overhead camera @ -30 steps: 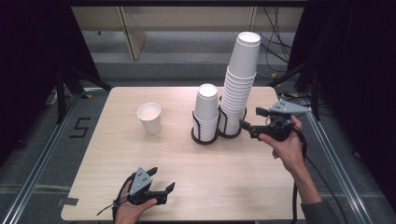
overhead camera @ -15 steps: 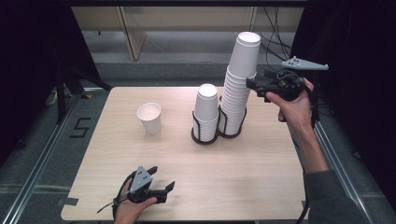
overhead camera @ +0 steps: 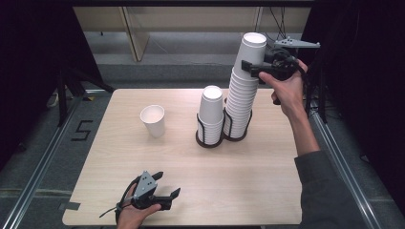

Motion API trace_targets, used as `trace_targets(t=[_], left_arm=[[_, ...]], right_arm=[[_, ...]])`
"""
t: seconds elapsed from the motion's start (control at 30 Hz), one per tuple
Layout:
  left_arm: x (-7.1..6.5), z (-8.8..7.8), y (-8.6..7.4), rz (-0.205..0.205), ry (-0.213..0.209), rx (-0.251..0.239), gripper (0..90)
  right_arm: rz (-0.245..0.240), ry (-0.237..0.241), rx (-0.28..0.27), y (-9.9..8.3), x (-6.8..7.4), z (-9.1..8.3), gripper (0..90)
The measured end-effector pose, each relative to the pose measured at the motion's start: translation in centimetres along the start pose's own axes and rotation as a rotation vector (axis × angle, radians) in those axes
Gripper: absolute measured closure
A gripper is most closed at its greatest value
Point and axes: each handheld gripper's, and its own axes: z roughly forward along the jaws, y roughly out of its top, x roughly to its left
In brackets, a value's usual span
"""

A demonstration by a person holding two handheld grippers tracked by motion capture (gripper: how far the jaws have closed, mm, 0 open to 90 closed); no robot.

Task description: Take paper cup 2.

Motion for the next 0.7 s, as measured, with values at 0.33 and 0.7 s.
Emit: trace_targets(t=[0.33, 0.7], left_arm=[[-0.1, 0.0, 0.0, 0.003, -0.003, 0.003, 14.7], [-0.2, 0.1, 0.0, 0.001, -0.003, 0.006, 14.7]], right_arm=[[0.006, -0.019, 0.024, 0.4, 0.1, 1.7, 15.5], [0.007, -0.01, -0.009, 1.8, 0.2, 0.9, 17.5]])
